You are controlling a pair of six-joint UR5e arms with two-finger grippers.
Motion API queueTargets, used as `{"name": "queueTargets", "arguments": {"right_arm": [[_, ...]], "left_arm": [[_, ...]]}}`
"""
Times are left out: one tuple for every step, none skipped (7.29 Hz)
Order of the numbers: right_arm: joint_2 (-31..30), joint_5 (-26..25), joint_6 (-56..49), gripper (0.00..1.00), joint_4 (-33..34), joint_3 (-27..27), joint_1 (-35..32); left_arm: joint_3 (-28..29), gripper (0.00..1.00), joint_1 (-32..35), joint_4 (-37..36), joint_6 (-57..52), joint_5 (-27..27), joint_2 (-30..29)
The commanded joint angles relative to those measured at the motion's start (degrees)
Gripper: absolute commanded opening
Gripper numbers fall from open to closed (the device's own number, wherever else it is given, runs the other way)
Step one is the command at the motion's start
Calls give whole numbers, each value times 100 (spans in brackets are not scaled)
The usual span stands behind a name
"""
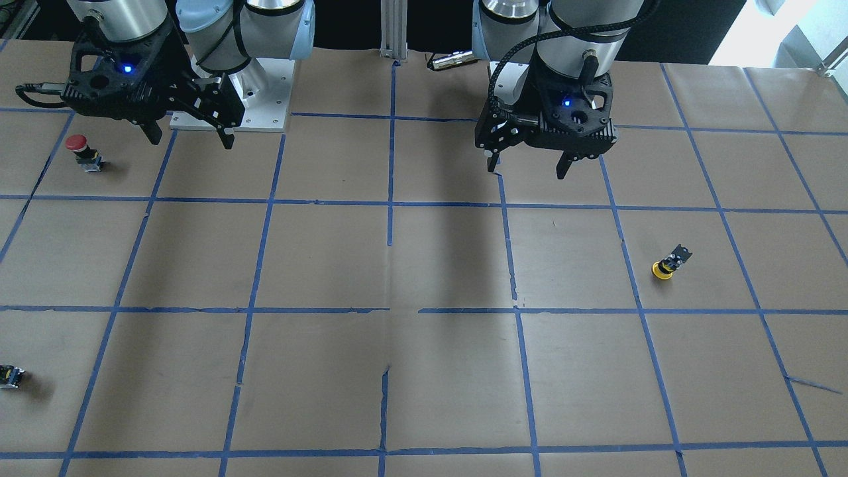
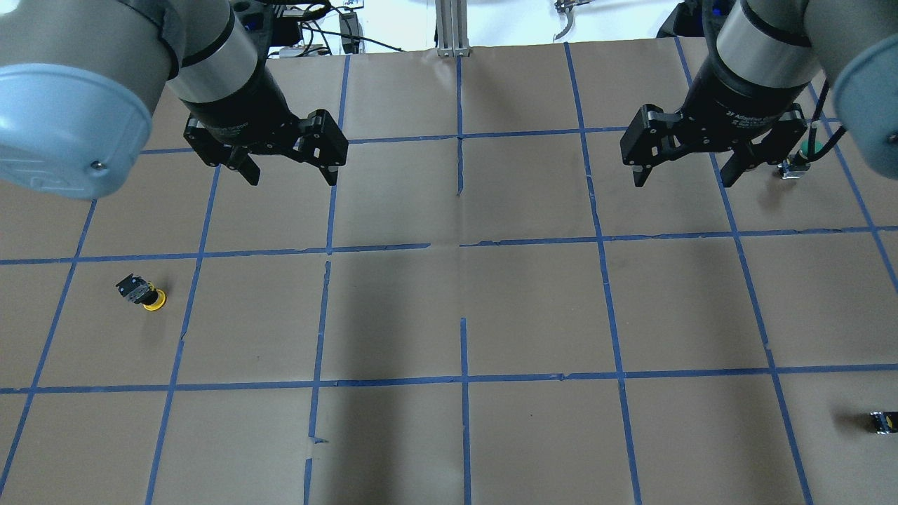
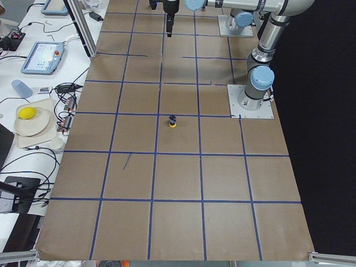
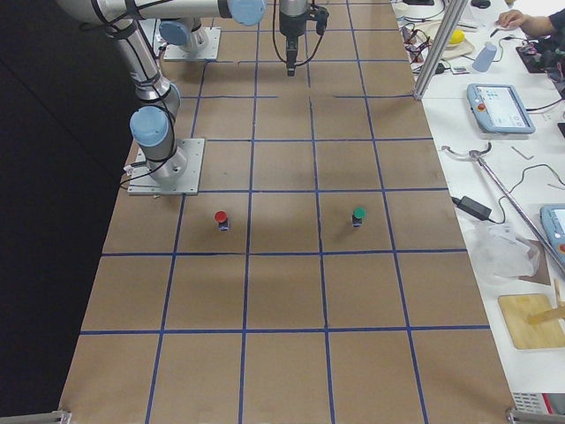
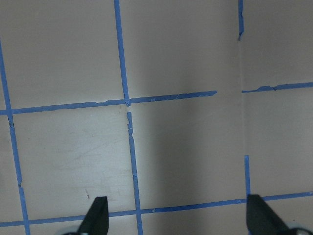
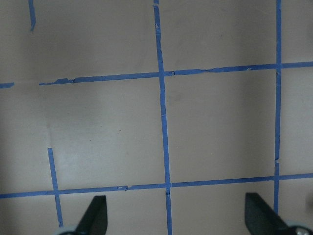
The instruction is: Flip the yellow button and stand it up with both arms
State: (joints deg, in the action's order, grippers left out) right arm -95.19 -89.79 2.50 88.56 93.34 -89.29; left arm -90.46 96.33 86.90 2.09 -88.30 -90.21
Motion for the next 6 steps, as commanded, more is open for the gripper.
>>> {"name": "queueTargets", "arguments": {"right_arm": [[0, -3, -13, 100, 12, 0, -1], [0, -12, -13, 100, 3, 0, -1], [0, -3, -4, 100, -6, 0, -10], [0, -3, -4, 100, 3, 0, -10], [0, -3, -4, 100, 12, 0, -10], [0, -3, -4, 100, 12, 0, -10]], "left_arm": [[2, 100, -17, 2, -7, -3, 12], [-7, 100, -35, 2, -16, 6, 21], [-15, 100, -35, 2, -25, 6, 21], [-24, 100, -61, 2, -25, 6, 21], [11, 100, -70, 2, -138, 6, 21], [-33, 100, -140, 11, -417, -20, 21]]}}
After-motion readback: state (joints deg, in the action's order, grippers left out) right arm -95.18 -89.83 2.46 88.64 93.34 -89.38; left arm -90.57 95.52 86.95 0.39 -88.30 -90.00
